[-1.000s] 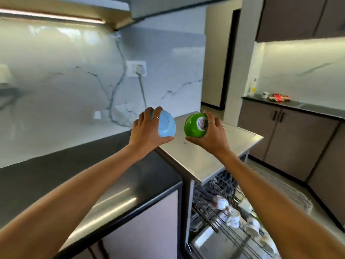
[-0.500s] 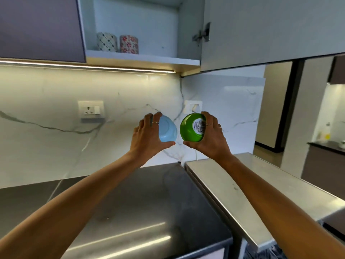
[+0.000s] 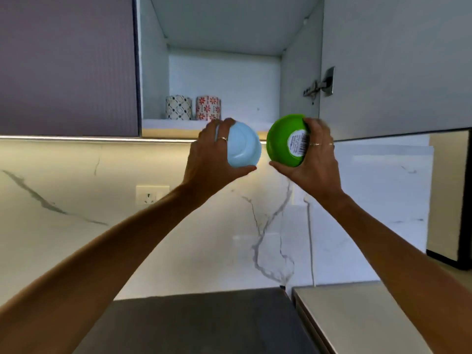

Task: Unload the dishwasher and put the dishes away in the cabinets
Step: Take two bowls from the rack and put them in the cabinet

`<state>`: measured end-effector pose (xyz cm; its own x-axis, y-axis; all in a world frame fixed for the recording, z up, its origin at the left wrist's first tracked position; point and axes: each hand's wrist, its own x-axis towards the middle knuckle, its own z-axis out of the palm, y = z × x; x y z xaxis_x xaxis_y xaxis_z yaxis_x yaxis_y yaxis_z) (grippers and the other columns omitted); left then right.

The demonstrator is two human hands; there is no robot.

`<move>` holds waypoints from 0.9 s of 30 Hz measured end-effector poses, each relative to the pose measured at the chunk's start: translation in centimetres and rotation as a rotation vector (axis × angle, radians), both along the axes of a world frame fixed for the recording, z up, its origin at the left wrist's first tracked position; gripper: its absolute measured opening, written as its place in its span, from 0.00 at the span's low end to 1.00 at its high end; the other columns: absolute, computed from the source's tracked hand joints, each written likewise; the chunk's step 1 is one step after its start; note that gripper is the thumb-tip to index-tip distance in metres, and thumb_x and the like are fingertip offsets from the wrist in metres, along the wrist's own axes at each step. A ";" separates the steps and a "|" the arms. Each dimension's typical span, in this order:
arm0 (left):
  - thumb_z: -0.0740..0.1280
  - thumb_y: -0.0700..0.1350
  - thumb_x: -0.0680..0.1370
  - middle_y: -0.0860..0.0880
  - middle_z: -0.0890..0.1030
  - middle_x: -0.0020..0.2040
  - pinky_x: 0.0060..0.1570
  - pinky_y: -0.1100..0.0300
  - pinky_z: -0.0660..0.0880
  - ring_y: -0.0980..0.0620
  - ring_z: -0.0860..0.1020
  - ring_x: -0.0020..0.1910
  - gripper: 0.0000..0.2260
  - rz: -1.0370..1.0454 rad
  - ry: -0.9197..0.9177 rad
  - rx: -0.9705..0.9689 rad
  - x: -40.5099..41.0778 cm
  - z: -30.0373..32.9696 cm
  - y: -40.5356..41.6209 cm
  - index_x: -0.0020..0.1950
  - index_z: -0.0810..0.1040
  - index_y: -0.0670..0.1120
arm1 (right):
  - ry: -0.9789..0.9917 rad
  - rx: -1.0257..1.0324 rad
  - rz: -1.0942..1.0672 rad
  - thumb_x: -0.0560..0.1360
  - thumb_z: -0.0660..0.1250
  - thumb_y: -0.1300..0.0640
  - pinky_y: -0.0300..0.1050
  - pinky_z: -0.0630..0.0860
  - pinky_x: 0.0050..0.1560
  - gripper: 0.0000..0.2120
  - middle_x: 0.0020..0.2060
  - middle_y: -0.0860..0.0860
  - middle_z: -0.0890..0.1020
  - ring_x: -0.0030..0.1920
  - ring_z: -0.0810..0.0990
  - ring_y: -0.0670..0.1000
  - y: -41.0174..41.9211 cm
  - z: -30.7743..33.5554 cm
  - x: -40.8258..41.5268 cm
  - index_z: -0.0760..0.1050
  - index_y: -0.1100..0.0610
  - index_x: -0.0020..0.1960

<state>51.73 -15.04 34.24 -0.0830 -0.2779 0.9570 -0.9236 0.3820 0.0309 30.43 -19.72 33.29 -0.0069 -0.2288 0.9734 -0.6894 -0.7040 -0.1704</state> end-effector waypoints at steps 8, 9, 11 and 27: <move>0.77 0.61 0.62 0.49 0.67 0.65 0.59 0.51 0.71 0.47 0.71 0.63 0.42 -0.109 0.293 -0.082 -0.9 11.6 -4.0 0.69 0.62 0.51 | -0.102 -0.090 0.153 0.58 0.77 0.38 0.52 0.73 0.62 0.49 0.66 0.53 0.68 0.65 0.70 0.54 -5.8 11.1 0.4 0.59 0.54 0.71; 0.76 0.62 0.62 0.49 0.68 0.65 0.58 0.50 0.72 0.47 0.71 0.62 0.41 -0.109 0.322 -0.071 -0.9 12.6 -4.7 0.69 0.62 0.51 | -0.105 -0.060 0.149 0.58 0.77 0.37 0.53 0.73 0.61 0.49 0.65 0.54 0.68 0.64 0.71 0.55 -6.6 12.1 0.5 0.59 0.53 0.71; 0.76 0.62 0.62 0.48 0.68 0.64 0.58 0.50 0.72 0.46 0.71 0.62 0.41 -0.078 0.343 -0.030 -0.9 14.4 -6.2 0.68 0.62 0.50 | -0.104 0.014 0.129 0.56 0.76 0.35 0.54 0.73 0.61 0.50 0.63 0.55 0.70 0.62 0.73 0.57 -8.3 14.0 0.7 0.59 0.52 0.70; 0.72 0.65 0.66 0.47 0.73 0.58 0.47 0.57 0.69 0.49 0.72 0.51 0.37 0.191 0.124 0.581 0.0 16.7 -15.9 0.66 0.65 0.47 | 0.247 0.594 -0.004 0.62 0.74 0.35 0.49 0.73 0.55 0.47 0.64 0.58 0.71 0.62 0.72 0.59 -16.1 18.3 2.1 0.60 0.57 0.70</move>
<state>51.70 -30.92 50.99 0.1216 -0.7549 0.6445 -0.9502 0.0992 0.2956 32.57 -35.78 51.57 0.1992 -0.7298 0.6540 -0.7610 -0.5357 -0.3660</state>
